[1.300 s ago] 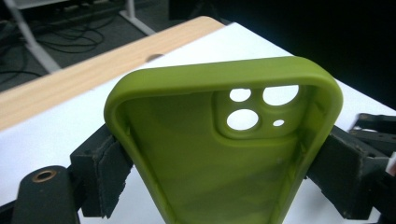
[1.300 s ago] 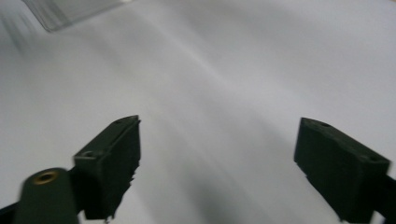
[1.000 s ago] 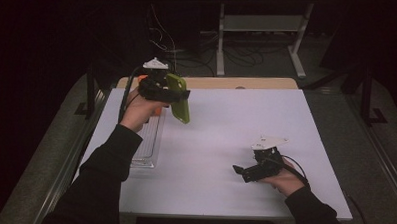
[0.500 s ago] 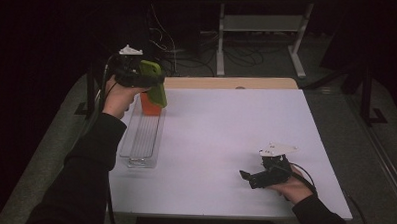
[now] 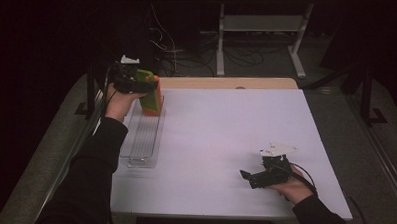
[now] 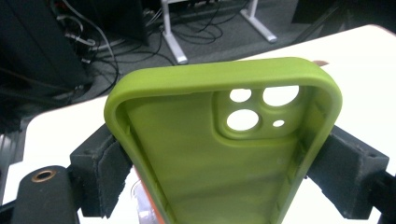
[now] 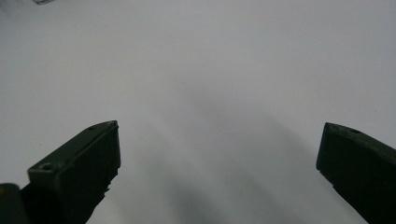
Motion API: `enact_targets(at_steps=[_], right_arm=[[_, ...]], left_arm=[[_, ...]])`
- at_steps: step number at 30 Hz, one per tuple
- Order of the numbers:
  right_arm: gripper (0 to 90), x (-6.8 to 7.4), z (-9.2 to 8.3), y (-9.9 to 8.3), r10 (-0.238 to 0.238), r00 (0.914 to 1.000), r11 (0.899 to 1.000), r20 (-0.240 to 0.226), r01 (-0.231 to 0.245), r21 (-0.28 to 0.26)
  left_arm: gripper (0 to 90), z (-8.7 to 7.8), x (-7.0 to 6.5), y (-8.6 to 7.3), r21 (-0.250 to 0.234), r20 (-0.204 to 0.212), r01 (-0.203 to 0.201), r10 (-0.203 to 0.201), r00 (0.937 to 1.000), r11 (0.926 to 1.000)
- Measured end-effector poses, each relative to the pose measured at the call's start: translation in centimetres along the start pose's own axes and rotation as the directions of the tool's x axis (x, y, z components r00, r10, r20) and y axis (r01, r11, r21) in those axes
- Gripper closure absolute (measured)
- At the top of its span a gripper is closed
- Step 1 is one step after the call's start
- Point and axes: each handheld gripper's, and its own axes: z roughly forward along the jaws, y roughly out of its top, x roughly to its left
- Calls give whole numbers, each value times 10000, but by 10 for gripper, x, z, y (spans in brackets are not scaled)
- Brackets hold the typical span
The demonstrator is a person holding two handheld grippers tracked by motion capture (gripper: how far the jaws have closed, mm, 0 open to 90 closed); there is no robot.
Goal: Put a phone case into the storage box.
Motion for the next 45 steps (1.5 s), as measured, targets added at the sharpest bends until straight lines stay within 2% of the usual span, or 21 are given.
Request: enact_targets(at_steps=[16,23,24,27,33,37,42,45], right_arm=[[0,0,0,1,19,10000,10000,-4,-19,49],[0,1,0,1,34,10000,10000,3,-34,53],[0,1,0,1,27,10000,10000,-3,-27,59],[0,1,0,1,47,10000,10000,18,-47,38],[0,1,0,0,-19,10000,10000,31,18,69],[0,1,0,0,-49,10000,10000,46,49,83],[0,2,0,0,-10,10000,9999,19,9,102],[0,2,0,0,24,10000,10000,3,-24,80]], left_arm=[[133,22,2,-25,368,-513,166,-147,9986,9992],[129,29,3,-30,679,-716,122,-73,9974,9976],[128,31,2,-31,587,-743,222,-178,9971,9980],[128,32,3,-32,697,-778,167,-112,9969,9974],[123,34,1,-32,598,-888,143,-89,9960,9981],[107,37,1,-32,422,-783,253,-219,9967,9988],[21,39,2,-32,301,-492,626,-611,9969,9976],[18,35,4,-32,262,-434,658,-646,9970,9975]])
